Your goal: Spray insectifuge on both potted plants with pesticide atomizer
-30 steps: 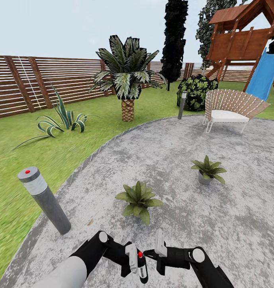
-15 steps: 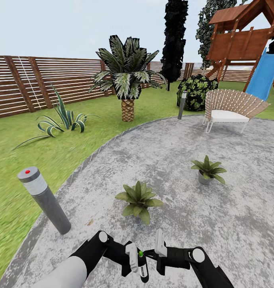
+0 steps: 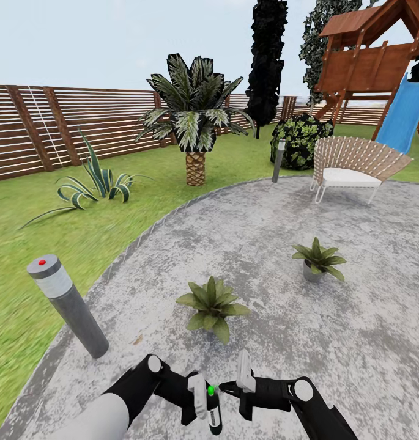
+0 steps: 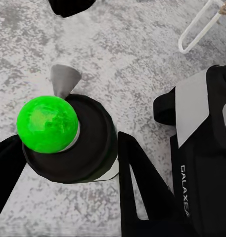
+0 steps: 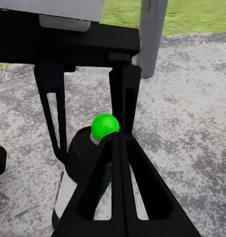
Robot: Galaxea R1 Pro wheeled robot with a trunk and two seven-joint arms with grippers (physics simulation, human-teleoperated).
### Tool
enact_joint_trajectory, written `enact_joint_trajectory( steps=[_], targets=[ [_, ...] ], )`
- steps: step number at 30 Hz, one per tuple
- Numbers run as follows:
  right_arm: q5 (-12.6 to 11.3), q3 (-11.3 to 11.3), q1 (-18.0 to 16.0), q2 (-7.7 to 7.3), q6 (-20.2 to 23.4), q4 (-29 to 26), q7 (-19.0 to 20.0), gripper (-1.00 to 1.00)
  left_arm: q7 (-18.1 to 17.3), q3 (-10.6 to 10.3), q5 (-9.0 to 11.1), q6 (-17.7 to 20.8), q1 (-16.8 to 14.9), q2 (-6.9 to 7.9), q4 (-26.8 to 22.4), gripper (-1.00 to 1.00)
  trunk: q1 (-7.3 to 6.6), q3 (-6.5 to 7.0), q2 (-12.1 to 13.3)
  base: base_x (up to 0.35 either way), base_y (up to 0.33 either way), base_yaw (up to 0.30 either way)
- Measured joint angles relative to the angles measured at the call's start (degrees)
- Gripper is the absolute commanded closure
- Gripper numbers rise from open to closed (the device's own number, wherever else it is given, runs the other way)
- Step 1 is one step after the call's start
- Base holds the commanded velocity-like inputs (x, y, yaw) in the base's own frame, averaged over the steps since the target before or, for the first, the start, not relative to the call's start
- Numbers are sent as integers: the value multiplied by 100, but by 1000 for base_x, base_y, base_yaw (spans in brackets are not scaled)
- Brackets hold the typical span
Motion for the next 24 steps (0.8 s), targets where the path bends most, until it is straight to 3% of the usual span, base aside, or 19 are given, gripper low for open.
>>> enact_joint_trajectory(
  steps=[2,6,8,12,17,18,24],
  targets=[
    [0,1,0,0,1,2,0,100,-1,-6,-15,8,21,98,0,100,0,0,0,0,0,0],
    [6,9,0,-7,3,11,0,100,-1,-12,-32,22,42,568,1,100,0,0,0,0,0,0],
    [7,9,0,-17,0,31,-7,100,-3,22,-49,28,40,1172,1,100,0,0,0,0,0,0],
    [10,-13,1,-32,3,33,-6,100,1,33,-39,36,24,1328,-7,100,0,0,0,0,0,0],
    [15,-29,0,-55,3,34,-2,100,213,36,-30,78,-41,1676,-10,100,0,0,0,0,0,0],
    [16,-35,0,-63,3,34,0,-100,244,28,-34,78,-46,1712,-14,100,0,0,0,0,0,0],
    [16,-39,4,-126,124,57,-4,-100,292,56,-24,77,-27,1750,-56,100,0,0,0,0,0,0]
  ],
)
